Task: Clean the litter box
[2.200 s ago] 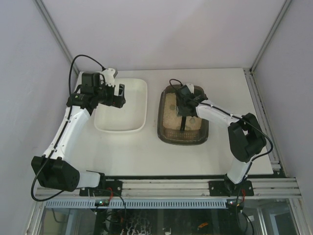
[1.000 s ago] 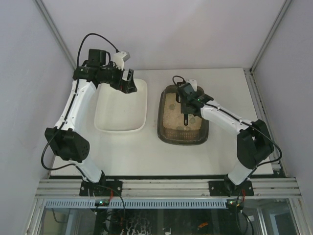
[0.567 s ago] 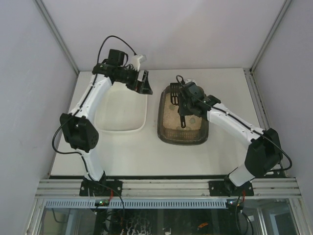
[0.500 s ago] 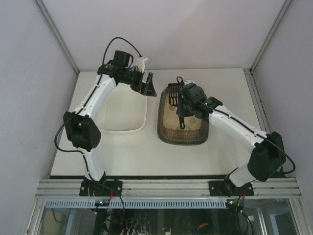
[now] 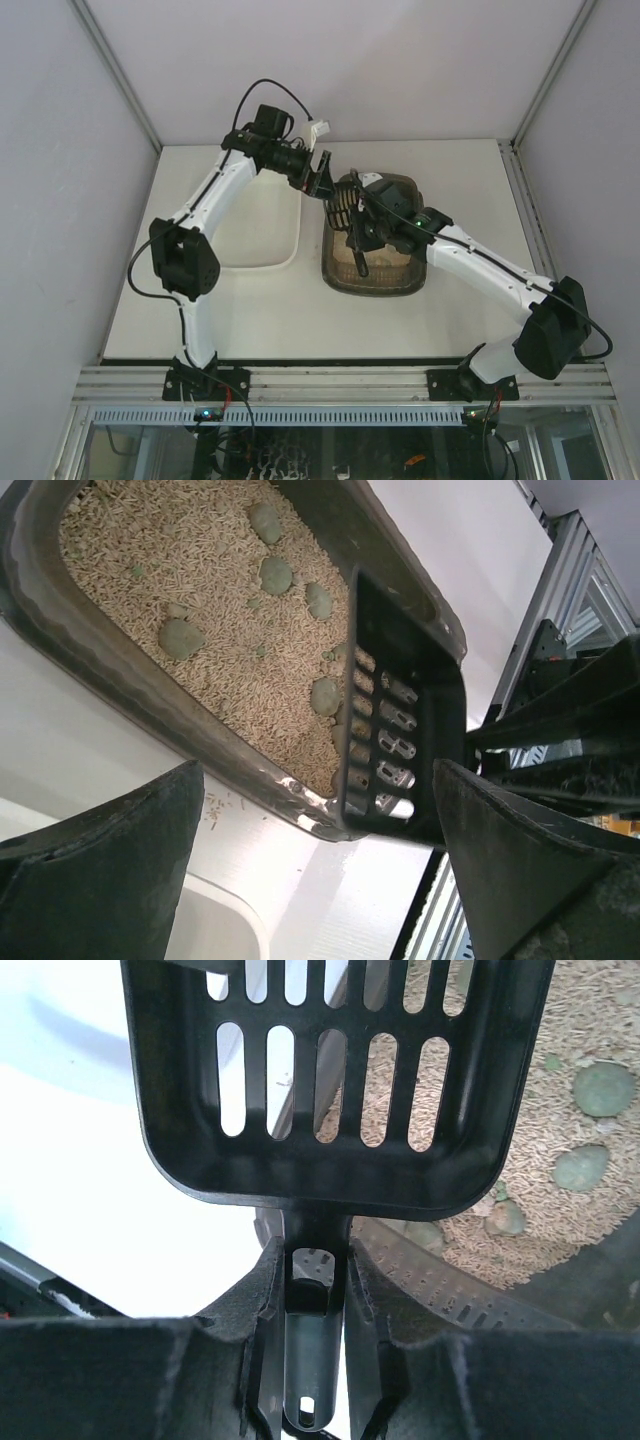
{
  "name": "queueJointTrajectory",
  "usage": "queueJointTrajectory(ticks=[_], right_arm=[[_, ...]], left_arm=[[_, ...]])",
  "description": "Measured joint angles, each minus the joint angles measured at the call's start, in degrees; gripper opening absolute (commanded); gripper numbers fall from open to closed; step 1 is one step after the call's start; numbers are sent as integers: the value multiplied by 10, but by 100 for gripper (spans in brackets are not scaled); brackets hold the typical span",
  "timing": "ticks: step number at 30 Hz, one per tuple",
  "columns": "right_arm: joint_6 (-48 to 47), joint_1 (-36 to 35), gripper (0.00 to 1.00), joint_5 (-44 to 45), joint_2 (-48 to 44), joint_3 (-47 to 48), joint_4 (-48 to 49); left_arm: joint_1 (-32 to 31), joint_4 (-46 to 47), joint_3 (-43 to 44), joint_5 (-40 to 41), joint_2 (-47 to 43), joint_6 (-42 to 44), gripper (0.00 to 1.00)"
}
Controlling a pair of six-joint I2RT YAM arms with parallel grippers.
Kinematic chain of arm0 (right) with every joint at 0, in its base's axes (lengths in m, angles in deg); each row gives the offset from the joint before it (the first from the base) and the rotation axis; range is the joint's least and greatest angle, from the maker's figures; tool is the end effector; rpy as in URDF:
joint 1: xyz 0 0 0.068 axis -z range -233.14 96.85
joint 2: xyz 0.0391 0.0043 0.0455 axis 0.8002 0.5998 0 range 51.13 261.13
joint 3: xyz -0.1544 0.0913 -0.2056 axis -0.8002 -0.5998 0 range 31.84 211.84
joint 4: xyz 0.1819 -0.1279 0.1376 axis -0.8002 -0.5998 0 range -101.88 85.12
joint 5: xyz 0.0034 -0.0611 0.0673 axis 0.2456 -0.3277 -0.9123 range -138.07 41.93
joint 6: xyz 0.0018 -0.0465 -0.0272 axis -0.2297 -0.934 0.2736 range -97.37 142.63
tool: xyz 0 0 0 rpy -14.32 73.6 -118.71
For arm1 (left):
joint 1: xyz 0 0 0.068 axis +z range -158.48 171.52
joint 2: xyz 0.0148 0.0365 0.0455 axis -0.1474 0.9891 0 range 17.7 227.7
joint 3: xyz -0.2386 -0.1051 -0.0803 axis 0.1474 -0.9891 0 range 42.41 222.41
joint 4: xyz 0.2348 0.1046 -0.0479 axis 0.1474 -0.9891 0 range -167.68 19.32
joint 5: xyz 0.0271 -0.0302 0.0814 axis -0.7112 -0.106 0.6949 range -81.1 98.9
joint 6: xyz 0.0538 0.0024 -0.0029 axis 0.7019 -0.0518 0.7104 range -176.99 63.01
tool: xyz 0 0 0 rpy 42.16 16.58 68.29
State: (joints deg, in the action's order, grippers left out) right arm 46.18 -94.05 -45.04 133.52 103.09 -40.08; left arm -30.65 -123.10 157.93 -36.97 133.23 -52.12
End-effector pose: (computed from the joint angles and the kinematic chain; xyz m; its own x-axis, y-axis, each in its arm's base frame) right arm 0.2375 0.2033 0.3075 -0.7515 -0.1231 -0.6482 -0.3557 0.9030 0.2409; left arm 0.3969 -0.1893 0.3334 -0.6746 0.3388 -0.6559 0.7280 0.4526 -0.5150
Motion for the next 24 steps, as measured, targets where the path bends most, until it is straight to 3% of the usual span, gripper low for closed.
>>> queueJointTrajectory(ticks=[5, 8, 13, 15, 16, 21, 24], right_arm=[[-4, -13, 0, -12, 5, 0, 3], [-6, -18, 0, -14, 5, 0, 7], [-9, -19, 0, -14, 5, 0, 11], [-11, -19, 0, -14, 5, 0, 11], [-11, -19, 1, -14, 5, 0, 11], [-22, -23, 71, -28, 4, -4, 9], [-18, -21, 73, -55, -8, -21, 28]], left_arm=[[-8, 0, 0, -12, 0, -4, 98], [-12, 0, 0, -21, 1, -8, 83], [-16, -7, 1, -43, 14, -12, 36], [-17, -18, 1, -50, 18, -6, 3], [-18, -26, 1, -52, 20, 0, 1], [-18, -58, 1, -48, 25, 23, 0], [-20, -76, 1, -63, 24, 45, 0]])
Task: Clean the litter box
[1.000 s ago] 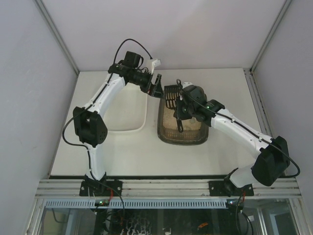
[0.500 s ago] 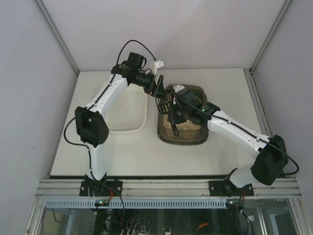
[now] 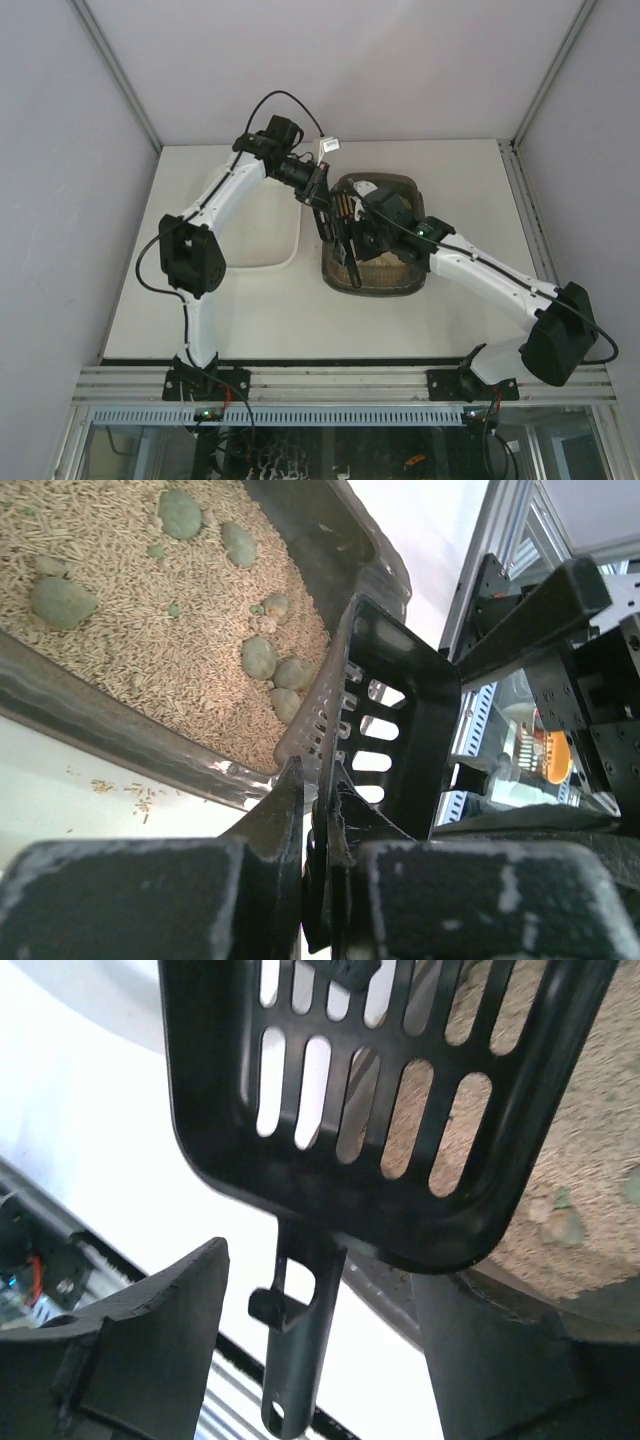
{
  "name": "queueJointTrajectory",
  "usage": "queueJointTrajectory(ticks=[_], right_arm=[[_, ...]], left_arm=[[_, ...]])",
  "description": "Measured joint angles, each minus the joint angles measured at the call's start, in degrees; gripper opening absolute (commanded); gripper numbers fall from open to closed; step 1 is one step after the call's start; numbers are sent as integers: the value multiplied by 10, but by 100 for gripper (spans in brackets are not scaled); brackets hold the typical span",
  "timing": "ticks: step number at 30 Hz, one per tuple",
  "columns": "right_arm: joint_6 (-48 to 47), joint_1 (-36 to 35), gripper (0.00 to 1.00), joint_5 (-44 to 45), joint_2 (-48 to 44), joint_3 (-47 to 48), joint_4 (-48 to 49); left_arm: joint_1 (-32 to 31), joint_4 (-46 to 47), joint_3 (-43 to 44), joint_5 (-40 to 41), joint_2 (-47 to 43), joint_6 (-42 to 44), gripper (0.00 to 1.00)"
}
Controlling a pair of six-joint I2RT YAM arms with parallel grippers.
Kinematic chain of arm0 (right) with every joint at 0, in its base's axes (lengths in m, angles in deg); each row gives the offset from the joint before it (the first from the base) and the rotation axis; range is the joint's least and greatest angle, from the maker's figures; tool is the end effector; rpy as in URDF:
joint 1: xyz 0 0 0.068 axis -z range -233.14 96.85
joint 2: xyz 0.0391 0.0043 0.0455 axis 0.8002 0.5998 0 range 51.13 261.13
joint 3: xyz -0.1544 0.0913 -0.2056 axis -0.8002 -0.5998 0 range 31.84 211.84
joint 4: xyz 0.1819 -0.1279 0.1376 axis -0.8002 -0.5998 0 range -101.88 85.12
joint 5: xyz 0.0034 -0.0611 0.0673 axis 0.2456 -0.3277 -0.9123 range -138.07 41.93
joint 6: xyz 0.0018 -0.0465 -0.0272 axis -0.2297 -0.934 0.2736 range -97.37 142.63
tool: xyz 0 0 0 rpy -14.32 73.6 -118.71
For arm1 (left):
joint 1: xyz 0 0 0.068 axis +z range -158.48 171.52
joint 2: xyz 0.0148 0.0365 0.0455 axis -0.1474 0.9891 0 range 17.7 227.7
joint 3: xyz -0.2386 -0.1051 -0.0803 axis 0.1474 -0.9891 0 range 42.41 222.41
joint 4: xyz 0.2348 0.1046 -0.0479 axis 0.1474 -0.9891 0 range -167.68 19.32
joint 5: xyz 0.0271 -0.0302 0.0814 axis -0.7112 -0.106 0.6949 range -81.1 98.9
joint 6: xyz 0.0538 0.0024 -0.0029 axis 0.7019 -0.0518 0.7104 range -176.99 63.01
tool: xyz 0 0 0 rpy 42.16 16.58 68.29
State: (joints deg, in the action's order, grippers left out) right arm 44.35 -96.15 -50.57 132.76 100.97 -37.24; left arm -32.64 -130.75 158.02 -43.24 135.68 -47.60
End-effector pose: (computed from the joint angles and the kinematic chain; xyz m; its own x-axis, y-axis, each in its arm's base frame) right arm 0.2267 0.2136 0.3030 -0.7397 -0.1844 -0.6471 -0.4632 0.8371 0.2910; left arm 0.3858 -0.2038 0.3115 -0.7026 0.4250 -0.5707 0.7087 0.3458 -0.6150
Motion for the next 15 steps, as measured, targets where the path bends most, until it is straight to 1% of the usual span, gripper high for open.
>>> queueJointTrajectory(ticks=[4, 6, 9, 12, 14, 15], right_arm=[[11, 30, 73, -75, -64, -83, 41], [26, 63, 71, -130, -106, -139, 77], [70, 131, 71, -219, -161, -223, 151], [96, 155, 70, -262, -179, -254, 192], [108, 152, 66, -281, -179, -257, 211], [115, 151, 60, -290, -177, -258, 223]], left_arm=[[-1, -6, -4, -21, -4, 17, 0], [0, 0, -9, -33, -10, 17, 0], [1, 35, -26, -48, -23, 2, 0], [1, 86, -61, -55, -42, -27, 0], [2, 113, -79, -61, -52, -49, 0], [2, 123, -81, -64, -53, -59, 0]])
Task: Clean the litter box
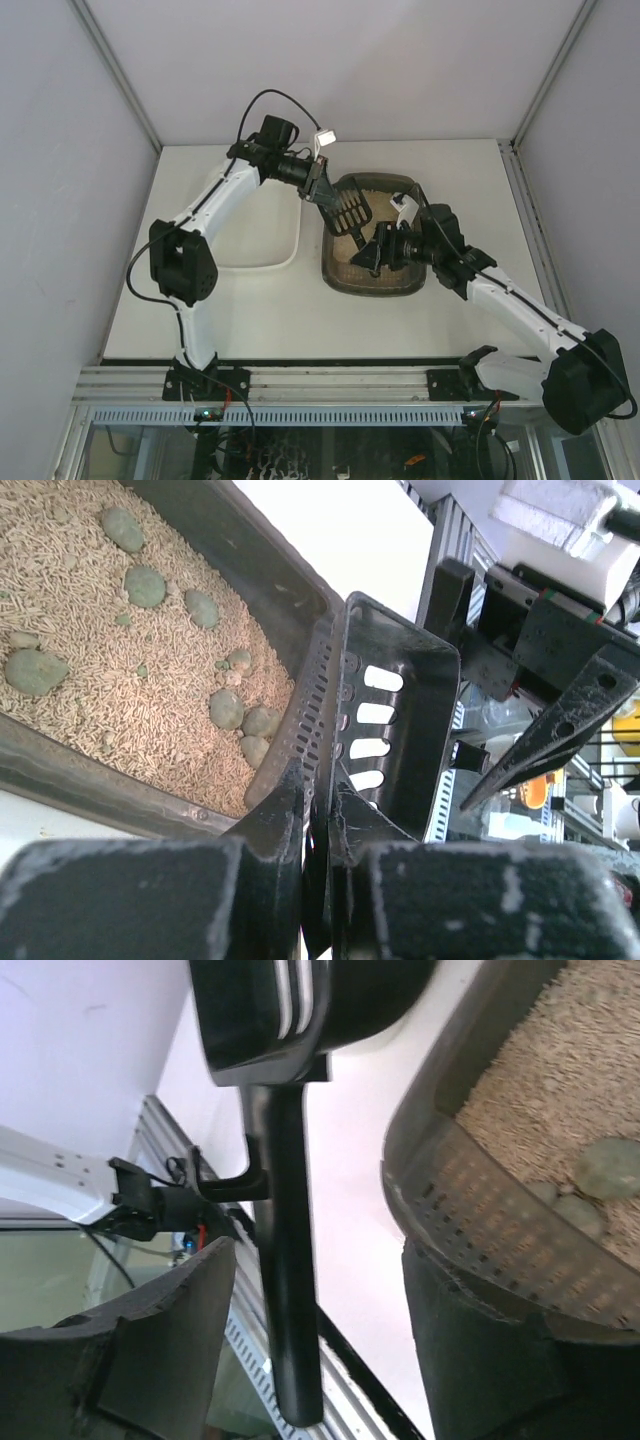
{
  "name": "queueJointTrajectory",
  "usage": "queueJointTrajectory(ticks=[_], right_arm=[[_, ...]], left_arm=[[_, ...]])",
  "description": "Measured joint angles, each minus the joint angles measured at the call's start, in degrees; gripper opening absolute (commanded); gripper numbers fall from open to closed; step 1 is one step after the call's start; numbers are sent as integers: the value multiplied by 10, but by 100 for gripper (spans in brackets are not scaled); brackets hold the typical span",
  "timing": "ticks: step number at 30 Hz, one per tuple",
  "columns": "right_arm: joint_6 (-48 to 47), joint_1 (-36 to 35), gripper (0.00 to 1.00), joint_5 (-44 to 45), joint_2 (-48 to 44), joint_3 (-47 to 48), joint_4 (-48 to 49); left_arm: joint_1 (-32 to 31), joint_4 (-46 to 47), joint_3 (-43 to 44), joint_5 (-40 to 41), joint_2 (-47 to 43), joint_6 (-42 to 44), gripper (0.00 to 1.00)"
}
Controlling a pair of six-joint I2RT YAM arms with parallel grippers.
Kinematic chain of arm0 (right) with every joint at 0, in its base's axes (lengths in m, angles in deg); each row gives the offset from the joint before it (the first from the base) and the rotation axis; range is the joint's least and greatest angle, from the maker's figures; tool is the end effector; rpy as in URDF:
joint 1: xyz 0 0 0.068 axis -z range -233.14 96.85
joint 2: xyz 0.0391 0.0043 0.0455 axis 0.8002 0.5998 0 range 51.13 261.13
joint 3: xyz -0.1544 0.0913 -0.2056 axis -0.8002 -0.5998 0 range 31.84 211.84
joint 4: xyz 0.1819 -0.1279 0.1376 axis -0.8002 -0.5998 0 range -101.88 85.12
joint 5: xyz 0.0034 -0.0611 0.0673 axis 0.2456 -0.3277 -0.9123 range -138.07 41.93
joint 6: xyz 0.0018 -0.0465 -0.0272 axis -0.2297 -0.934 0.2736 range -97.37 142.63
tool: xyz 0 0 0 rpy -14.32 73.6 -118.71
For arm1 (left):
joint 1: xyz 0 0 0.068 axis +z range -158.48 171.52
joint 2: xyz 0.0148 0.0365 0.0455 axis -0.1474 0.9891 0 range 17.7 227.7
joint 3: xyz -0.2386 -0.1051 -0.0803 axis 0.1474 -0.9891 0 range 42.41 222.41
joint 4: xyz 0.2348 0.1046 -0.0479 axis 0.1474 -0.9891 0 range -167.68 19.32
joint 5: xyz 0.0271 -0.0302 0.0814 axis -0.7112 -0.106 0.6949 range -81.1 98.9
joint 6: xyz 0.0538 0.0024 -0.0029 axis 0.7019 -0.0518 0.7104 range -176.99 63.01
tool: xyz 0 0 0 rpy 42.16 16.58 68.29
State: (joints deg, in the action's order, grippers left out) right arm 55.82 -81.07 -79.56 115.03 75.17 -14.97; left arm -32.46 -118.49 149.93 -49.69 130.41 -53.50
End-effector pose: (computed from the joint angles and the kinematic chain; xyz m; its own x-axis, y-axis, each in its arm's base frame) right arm 0.2070 0.1307 0.2675 -0.8130 0.0974 -0.5741 -0.4198 0.5851 0.6938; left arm 0.3778 -0.2012 0.3207 -0.6868 0.3403 -0.6422 0.7243 0.2472 -0.6436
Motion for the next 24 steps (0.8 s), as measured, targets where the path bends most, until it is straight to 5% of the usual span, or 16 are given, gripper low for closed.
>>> queueJointTrajectory(ticks=[3, 6, 7, 9, 12, 15, 21, 24], right_arm=[[14, -4, 40, -20, 11, 0, 32], [29, -8, 3, -33, 28, 0, 59], [34, -10, 0, -37, 33, -1, 66], [43, -12, 0, -49, 40, -1, 80], [51, -15, 0, -43, 39, -1, 81], [57, -18, 0, -3, 24, -1, 52], [68, -19, 0, 136, -29, 35, -123], [69, -23, 0, 206, -6, 89, -225]], left_arm=[[0, 25, 0, -4, 0, -19, 0], [0, 42, 0, -6, 0, -32, 0], [0, 45, 0, -5, 0, -34, 1], [0, 54, 0, -5, 0, -34, 17], [2, 52, -1, -5, 0, -34, 66], [2, 29, 5, 17, 0, -27, 95], [15, 7, 22, 121, -23, -48, 100], [31, 67, -24, 193, -83, -105, 100]])
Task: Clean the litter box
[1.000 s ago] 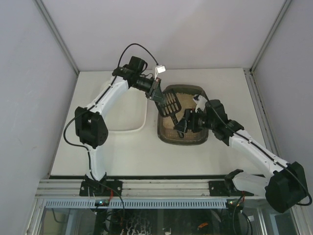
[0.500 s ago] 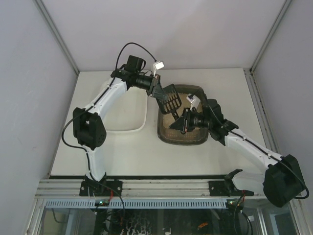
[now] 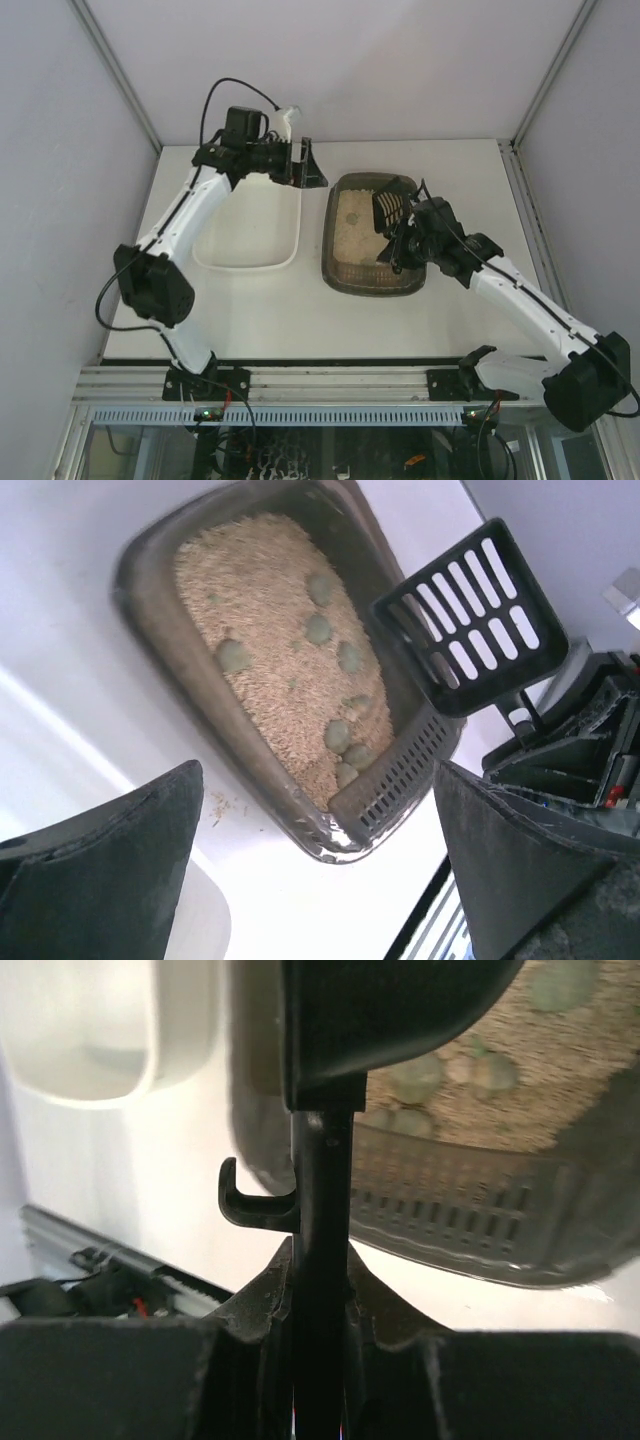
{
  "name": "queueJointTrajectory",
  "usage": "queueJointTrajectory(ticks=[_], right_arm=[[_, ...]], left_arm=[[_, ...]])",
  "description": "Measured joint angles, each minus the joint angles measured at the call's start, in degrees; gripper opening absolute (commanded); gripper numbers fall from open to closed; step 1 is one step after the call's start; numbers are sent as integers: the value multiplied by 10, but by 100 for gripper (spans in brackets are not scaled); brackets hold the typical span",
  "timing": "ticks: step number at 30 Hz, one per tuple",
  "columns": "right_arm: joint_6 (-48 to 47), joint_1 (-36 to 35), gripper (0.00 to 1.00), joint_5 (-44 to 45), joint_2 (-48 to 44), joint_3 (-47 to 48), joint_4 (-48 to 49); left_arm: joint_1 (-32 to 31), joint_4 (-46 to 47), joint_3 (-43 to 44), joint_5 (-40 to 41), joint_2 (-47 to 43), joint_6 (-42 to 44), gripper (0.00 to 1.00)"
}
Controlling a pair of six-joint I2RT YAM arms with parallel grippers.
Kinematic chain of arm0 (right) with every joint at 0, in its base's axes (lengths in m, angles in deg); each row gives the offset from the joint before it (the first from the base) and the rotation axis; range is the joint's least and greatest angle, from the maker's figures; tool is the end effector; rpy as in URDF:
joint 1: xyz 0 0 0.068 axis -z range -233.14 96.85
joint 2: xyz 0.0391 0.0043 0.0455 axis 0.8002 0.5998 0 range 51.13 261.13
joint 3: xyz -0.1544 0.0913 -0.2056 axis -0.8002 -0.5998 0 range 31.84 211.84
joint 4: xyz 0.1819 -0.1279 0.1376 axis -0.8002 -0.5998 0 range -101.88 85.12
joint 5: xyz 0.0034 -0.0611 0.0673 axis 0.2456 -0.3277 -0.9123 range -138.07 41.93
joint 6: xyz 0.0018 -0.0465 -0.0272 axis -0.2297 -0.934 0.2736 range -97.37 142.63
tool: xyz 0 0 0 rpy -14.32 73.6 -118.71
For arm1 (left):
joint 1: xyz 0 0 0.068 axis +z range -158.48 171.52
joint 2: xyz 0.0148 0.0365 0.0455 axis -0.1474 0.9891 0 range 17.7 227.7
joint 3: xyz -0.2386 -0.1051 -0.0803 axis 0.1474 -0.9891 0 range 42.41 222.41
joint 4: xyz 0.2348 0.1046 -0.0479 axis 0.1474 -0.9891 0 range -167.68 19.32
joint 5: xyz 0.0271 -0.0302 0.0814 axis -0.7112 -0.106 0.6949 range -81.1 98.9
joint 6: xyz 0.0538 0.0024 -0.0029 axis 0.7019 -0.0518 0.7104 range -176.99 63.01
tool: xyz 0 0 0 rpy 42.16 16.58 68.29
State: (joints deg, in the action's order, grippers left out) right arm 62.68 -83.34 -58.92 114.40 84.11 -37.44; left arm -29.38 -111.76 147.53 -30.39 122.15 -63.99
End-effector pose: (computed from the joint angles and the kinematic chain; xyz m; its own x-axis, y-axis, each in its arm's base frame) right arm 0.1973 0.1226 0.2864 -0.8496 0.2368 -0.4713 -0.0852 0.8202 0.5656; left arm 0.3726 -0.1664 0.3662 -0.6896 0.1624 -0.7058 0.6474 0.5751 -0.5002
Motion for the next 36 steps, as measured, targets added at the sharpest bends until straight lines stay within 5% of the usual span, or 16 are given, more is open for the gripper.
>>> queueJointTrajectory(ticks=[5, 16, 36], right_arm=[[-14, 6, 0, 58, 87, 80, -100], [-63, 67, 0, 12, 340, 255, -170], [-95, 23, 0, -33, 458, 357, -209]], left_arm=[[-6, 115, -163, 123, -121, -109, 100], [-50, 179, -267, 364, -101, -308, 100], [-92, 205, -278, 356, 22, -445, 100]])
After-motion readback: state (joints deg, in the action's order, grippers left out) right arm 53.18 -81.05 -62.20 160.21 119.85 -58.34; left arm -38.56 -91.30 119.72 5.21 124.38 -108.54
